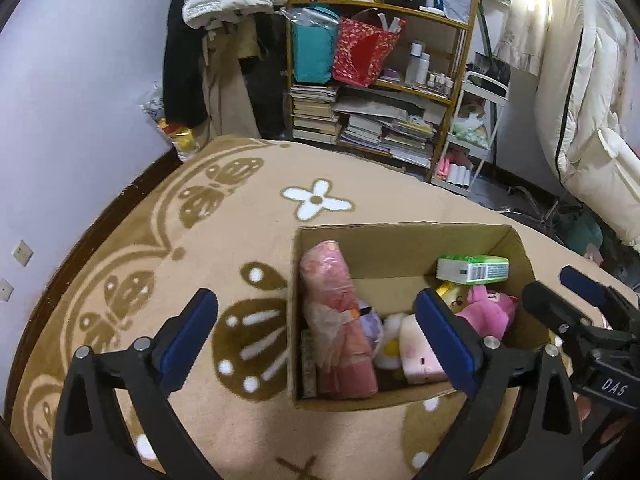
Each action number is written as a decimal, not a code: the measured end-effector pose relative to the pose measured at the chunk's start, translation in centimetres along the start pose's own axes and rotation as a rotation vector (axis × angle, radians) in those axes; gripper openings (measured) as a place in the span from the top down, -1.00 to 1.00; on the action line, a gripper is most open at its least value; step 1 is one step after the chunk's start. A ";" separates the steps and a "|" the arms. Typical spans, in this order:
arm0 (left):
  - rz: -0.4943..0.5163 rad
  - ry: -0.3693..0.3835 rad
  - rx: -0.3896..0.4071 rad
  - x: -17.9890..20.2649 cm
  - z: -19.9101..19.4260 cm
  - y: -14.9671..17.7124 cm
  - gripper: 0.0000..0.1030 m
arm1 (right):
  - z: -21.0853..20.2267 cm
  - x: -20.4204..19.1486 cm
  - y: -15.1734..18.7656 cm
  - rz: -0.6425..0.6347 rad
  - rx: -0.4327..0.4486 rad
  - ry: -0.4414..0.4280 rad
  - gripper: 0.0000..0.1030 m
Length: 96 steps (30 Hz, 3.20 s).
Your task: Organize soft objects
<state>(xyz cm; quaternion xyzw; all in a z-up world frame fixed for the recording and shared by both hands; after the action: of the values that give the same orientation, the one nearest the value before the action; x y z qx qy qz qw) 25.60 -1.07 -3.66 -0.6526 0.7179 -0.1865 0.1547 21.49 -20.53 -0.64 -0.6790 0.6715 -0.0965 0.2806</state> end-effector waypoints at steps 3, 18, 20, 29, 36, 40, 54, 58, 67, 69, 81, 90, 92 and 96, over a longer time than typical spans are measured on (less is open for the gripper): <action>-0.023 0.001 0.007 -0.8 -0.8 0.3 -0.94 | -0.7 -0.2 0.1 0.000 0.007 -0.003 -1.00; -0.010 -0.082 0.113 -2.7 -8.1 2.2 -0.94 | -5.4 -0.8 2.6 -0.008 0.027 0.001 -1.00; -0.017 -0.088 0.128 -2.8 -9.1 2.6 -0.94 | -6.3 -1.1 2.8 -0.021 0.030 -0.003 -1.00; -0.016 -0.080 0.227 -2.5 -14.2 5.2 -0.94 | -10.9 -2.5 4.5 -0.049 0.093 -0.001 -1.00; -0.017 -0.060 0.296 -2.4 -17.7 8.0 -0.94 | -14.1 -2.9 6.3 -0.049 0.149 0.000 -1.00; -0.022 -0.061 0.347 -2.8 -19.4 10.1 -0.94 | -15.9 -3.1 7.5 -0.045 0.200 0.001 -1.00; 0.043 -0.103 0.425 -2.3 -20.6 15.7 -0.99 | -18.4 -3.4 12.7 -0.057 0.376 0.044 -1.00; 0.041 -0.111 0.426 -2.2 -19.9 16.5 -0.99 | -18.2 -3.7 13.6 -0.059 0.410 0.039 -1.00; 0.002 -0.033 0.414 -2.8 -17.7 17.4 -0.99 | -16.3 -2.4 15.2 -0.038 0.430 0.035 -1.00; -0.005 -0.038 0.418 -2.9 -17.3 17.4 -0.99 | -15.9 -2.0 15.2 -0.028 0.427 0.043 -1.00; 0.003 -0.045 0.414 -2.5 -16.1 17.3 -0.99 | -14.9 -1.5 15.6 -0.014 0.412 0.052 -1.00; 0.000 -0.040 0.403 -2.7 -15.9 17.2 -0.99 | -14.9 -1.5 15.6 -0.011 0.410 0.048 -1.00; 0.002 -0.046 0.404 -2.6 -15.9 17.3 -0.99 | -14.8 -1.4 15.7 -0.007 0.409 0.048 -1.00; 0.008 -0.052 0.397 -2.4 -15.7 17.3 -0.99 | -14.6 -0.7 16.0 0.005 0.406 0.049 -1.00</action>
<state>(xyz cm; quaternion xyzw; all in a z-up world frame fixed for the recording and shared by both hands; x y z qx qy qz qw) 3.34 3.74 2.00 -0.6109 0.6655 -0.3070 0.2996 0.32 -22.54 3.38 -0.6041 0.6469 -0.2456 0.3953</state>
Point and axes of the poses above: each gripper's, at about its wrist camera, not at the fingertips, and z roughly the way its jaws point, x to its right, y to its underside, the point moved 4 cm from there along z, roughly the way its jaws point, and after that the axes turned 12 degrees about -x, right-handed, at the moved point
